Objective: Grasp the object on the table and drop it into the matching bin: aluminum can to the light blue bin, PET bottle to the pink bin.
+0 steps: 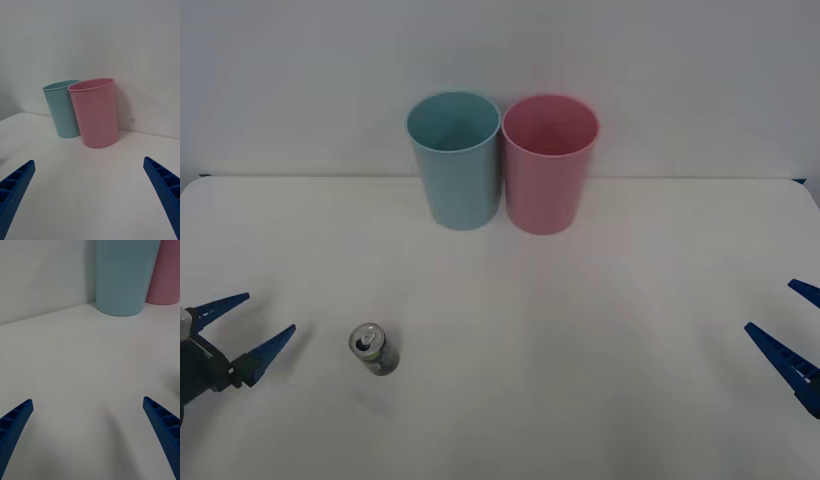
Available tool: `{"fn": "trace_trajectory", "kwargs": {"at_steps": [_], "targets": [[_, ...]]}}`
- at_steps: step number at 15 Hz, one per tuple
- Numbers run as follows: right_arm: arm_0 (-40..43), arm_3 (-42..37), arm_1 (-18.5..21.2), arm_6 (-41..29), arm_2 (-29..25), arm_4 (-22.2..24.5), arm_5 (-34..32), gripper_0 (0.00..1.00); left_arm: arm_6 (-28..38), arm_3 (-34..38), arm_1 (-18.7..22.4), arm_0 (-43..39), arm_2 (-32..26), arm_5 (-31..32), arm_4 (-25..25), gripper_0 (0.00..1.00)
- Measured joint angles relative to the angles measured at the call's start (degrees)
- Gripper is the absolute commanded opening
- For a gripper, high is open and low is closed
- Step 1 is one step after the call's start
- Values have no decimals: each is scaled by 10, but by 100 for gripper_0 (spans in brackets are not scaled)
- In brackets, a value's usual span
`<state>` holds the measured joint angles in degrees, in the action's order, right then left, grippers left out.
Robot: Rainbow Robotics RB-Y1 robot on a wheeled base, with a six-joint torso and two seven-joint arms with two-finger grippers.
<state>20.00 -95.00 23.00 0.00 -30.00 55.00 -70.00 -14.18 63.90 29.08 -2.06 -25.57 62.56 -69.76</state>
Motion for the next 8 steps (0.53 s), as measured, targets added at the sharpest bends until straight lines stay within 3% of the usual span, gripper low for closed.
{"fn": "trace_trajectory", "kwargs": {"at_steps": [8], "targets": [[0,0,0,0,0,0,0,100,-13,0,30,-40,-8,108,3,100]]}}
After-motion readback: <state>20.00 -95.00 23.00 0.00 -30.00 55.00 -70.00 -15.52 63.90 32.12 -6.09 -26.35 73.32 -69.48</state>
